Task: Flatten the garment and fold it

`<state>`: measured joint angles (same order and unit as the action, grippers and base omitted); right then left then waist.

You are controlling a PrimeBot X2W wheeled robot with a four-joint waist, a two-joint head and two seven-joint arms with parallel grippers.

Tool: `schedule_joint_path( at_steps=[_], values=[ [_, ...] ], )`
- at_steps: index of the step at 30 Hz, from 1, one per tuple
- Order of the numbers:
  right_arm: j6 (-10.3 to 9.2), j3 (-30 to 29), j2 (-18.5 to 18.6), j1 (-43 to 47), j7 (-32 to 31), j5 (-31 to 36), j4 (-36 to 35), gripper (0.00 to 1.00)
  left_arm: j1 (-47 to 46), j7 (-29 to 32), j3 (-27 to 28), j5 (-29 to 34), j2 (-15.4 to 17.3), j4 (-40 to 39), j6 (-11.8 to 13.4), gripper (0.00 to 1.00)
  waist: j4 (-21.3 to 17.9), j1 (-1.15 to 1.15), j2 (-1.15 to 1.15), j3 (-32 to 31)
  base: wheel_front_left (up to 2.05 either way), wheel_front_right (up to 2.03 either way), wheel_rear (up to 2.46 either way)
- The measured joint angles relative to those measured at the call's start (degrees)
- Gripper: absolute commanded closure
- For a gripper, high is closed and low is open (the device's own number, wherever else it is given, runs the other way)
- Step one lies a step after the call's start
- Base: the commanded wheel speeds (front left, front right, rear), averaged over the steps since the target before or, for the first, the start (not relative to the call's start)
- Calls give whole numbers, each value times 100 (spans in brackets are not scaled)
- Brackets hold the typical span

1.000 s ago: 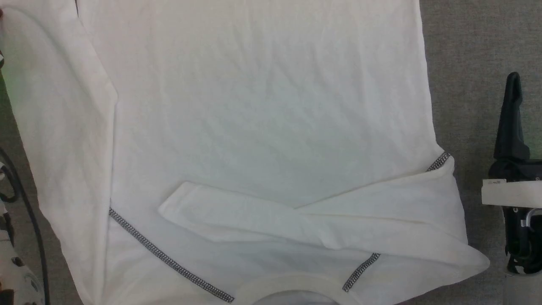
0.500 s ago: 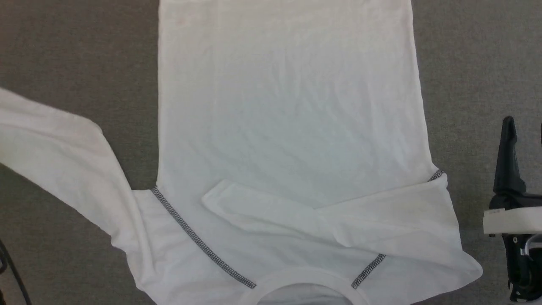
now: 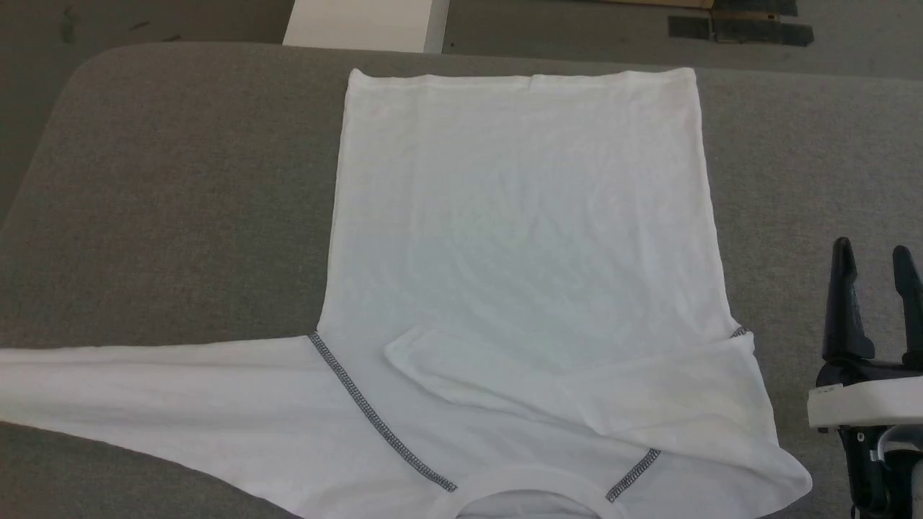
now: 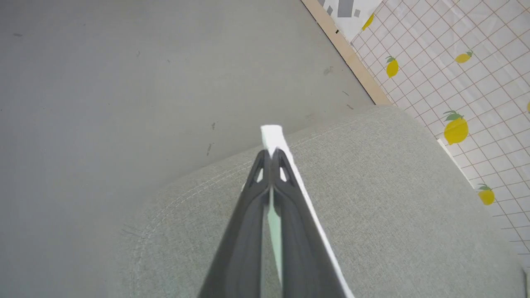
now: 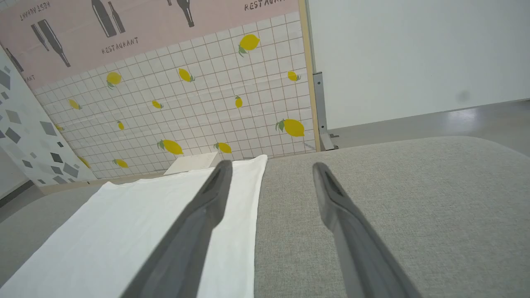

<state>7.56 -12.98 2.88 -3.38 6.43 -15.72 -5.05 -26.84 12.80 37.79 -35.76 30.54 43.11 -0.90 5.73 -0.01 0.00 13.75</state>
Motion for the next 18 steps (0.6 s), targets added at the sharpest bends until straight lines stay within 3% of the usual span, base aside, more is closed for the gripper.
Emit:
schedule_joint_path(
  at_steps=[3,8,15,18],
  values=[
    [0,21,0,16,16,-1,51,0,107,-83,-32,-19,56,73,-249,100,-7,0,0,-109,0,0,0],
    [0,42,1,23,76,-46,140,0,84,-258,-773,14,-60,-422,-582,100,-23,0,0,-213,0,0,0],
    [0,100,0,76,122,-101,227,0,-3,-143,-2452,-40,-940,-2210,-621,100,-47,0,0,-331,0,0,0],
    [0,131,1,106,123,-102,244,0,-9,78,-3260,-10,-1548,-2880,-621,100,-62,0,0,-353,0,0,0]
  ],
)
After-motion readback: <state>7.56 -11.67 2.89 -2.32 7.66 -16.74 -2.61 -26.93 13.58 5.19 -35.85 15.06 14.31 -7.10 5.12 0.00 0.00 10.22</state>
